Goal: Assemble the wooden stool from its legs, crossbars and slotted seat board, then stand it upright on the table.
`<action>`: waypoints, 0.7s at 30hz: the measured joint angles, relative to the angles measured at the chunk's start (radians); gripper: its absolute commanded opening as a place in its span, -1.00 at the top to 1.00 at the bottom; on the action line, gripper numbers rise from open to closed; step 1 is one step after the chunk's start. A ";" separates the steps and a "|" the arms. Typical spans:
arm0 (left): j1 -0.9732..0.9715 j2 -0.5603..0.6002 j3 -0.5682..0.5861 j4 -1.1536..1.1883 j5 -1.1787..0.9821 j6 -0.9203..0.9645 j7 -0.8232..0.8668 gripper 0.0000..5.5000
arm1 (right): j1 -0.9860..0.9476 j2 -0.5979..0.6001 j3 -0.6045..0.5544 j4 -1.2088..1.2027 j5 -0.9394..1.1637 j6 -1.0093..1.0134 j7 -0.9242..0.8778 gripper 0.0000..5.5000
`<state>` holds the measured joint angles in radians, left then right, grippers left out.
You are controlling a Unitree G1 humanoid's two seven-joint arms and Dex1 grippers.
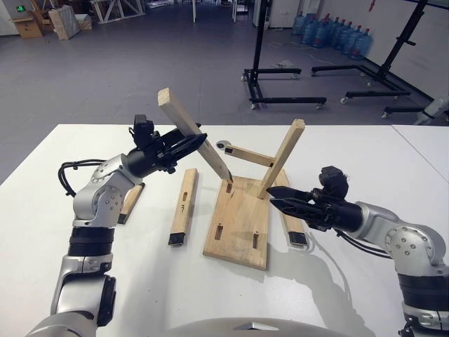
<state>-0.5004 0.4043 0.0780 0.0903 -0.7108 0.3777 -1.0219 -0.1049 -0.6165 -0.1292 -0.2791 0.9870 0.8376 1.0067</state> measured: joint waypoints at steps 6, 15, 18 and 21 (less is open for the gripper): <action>-0.066 -0.057 -0.025 0.162 0.105 -0.114 -0.002 0.24 | -0.040 -0.002 0.361 0.053 -0.517 -0.319 -0.027 -0.05; -0.079 -0.063 -0.057 0.222 0.180 -0.165 -0.066 0.24 | -0.205 -0.093 0.644 0.190 -0.832 -0.603 0.206 -0.05; -0.083 -0.063 -0.081 0.287 0.235 -0.215 -0.088 0.24 | -0.210 -0.125 0.666 0.211 -0.820 -0.659 0.323 -0.05; -0.083 -0.075 -0.095 0.326 0.263 -0.249 -0.109 0.24 | -0.230 -0.158 0.691 0.254 -0.828 -0.788 0.409 -0.05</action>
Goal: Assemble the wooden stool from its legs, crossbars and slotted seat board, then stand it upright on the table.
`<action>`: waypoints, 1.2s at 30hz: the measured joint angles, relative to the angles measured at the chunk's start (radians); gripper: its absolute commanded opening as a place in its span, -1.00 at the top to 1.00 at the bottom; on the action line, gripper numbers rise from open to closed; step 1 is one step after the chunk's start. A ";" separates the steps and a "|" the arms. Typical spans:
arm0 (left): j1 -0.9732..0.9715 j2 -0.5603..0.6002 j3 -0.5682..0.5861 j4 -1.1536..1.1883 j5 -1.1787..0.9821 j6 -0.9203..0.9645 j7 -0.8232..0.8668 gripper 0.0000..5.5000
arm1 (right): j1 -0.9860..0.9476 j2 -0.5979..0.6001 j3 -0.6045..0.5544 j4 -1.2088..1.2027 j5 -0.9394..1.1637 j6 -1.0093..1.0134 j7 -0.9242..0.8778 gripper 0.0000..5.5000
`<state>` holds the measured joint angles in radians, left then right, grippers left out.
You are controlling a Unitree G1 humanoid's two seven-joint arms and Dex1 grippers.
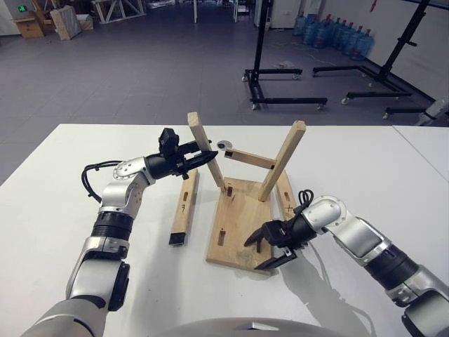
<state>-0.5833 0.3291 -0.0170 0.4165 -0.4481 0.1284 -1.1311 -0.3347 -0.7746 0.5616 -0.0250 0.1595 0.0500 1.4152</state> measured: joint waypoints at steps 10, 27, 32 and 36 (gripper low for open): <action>0.024 -0.028 -0.011 -0.008 0.000 -0.012 -0.044 0.24 | 0.001 -0.049 0.017 0.053 -0.003 -0.207 0.050 -0.05; 0.004 0.007 -0.056 0.021 0.020 0.075 -0.119 0.24 | -0.001 -0.087 0.025 0.051 -0.002 -0.222 0.097 -0.05; -0.053 0.014 -0.048 0.099 0.021 0.108 -0.128 0.24 | -0.007 -0.083 0.027 0.050 -0.002 -0.199 0.105 -0.05; -0.106 0.015 -0.055 0.184 0.029 0.120 -0.153 0.24 | -0.010 -0.076 0.027 0.044 -0.002 -0.162 0.107 -0.05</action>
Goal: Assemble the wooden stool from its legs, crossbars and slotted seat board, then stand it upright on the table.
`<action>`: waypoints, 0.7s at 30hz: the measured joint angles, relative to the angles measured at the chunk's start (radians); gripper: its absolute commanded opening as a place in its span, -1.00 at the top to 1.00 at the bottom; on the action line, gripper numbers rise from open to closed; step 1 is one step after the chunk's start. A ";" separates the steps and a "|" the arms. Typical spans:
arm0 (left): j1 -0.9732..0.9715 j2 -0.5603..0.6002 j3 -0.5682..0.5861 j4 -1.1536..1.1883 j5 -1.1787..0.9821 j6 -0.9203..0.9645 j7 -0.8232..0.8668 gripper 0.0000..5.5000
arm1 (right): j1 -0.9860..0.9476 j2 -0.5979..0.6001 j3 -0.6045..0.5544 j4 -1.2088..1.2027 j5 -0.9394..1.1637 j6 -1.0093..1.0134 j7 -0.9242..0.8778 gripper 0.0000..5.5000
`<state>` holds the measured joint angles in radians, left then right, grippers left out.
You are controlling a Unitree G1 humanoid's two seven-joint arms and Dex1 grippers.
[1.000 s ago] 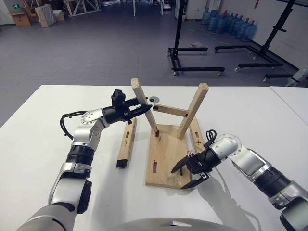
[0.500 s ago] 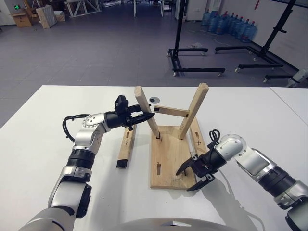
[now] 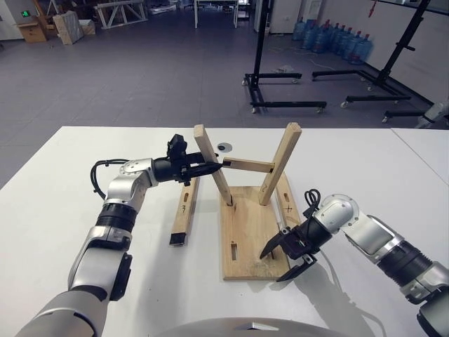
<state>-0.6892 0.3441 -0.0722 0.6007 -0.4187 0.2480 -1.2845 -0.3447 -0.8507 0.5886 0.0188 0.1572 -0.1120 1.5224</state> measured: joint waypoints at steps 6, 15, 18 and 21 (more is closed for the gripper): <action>-0.108 0.007 -0.019 0.161 0.023 0.011 -0.056 0.24 | -0.004 0.003 0.000 -0.017 0.000 0.046 0.006 -0.05; -0.254 -0.039 -0.021 0.414 0.065 -0.035 -0.081 0.24 | 0.010 0.003 0.001 -0.048 -0.001 0.069 -0.004 -0.05; -0.255 -0.043 -0.022 0.411 0.077 -0.044 -0.109 0.24 | 0.016 0.009 0.001 -0.055 -0.001 0.069 -0.007 -0.05; -0.244 -0.044 -0.021 0.391 0.079 -0.045 -0.123 0.24 | 0.020 0.013 0.001 -0.061 -0.001 0.076 -0.011 -0.05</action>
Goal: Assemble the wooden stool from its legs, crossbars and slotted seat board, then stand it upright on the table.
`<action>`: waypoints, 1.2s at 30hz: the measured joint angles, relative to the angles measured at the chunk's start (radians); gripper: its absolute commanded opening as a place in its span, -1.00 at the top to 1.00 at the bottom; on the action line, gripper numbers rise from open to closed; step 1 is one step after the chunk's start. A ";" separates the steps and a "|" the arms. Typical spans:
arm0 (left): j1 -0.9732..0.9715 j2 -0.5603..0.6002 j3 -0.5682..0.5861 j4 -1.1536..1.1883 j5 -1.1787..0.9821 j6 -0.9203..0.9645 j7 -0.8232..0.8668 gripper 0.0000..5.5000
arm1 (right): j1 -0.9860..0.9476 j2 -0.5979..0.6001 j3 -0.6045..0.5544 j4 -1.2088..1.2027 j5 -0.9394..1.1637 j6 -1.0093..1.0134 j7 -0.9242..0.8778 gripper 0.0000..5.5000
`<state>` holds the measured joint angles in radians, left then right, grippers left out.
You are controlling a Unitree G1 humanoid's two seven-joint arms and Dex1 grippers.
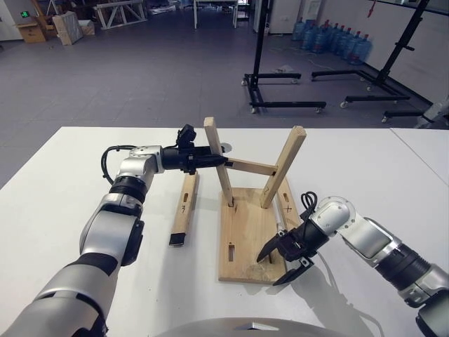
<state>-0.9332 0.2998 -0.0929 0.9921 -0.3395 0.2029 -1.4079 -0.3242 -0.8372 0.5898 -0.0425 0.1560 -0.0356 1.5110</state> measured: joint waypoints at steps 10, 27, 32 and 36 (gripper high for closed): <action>-0.011 -0.029 -0.016 0.009 0.039 -0.014 0.022 0.24 | 0.003 0.001 0.000 -0.002 0.000 0.000 -0.004 -0.05; 0.038 -0.025 -0.092 -0.084 0.044 -0.084 0.037 0.24 | -0.150 0.279 -0.010 0.232 -0.033 0.056 -0.119 -0.05; 0.039 -0.020 -0.095 -0.080 0.044 -0.092 0.038 0.24 | -0.188 0.344 -0.033 0.310 -0.061 0.056 -0.163 -0.05; 0.036 -0.024 -0.097 -0.081 0.041 -0.094 0.040 0.24 | -0.226 0.387 -0.128 0.267 0.000 0.102 -0.201 -0.05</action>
<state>-0.8974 0.2756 -0.1897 0.9114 -0.2986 0.1086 -1.3677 -0.5502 -0.4501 0.4614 0.2240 0.1564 0.0666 1.3097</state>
